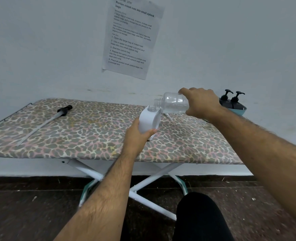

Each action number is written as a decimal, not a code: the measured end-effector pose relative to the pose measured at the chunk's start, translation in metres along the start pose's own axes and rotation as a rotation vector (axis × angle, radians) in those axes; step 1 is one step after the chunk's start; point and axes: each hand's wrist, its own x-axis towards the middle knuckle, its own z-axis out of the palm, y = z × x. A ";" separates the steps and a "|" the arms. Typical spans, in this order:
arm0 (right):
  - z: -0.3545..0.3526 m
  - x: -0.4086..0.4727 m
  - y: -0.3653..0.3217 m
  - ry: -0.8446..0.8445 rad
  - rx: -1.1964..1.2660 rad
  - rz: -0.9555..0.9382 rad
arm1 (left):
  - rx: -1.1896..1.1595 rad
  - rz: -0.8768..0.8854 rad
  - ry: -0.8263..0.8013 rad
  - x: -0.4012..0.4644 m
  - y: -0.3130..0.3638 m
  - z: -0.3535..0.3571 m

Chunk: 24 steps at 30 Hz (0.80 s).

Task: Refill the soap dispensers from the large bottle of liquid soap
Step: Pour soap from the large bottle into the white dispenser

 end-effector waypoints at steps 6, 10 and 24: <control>-0.005 0.001 -0.003 -0.003 -0.016 -0.009 | 0.001 0.002 0.000 0.001 0.000 0.000; -0.006 0.001 -0.003 -0.005 -0.019 -0.011 | 0.005 0.003 0.000 0.000 0.001 0.000; -0.009 0.003 -0.004 -0.015 -0.043 -0.015 | 0.023 0.008 0.006 0.001 -0.001 0.000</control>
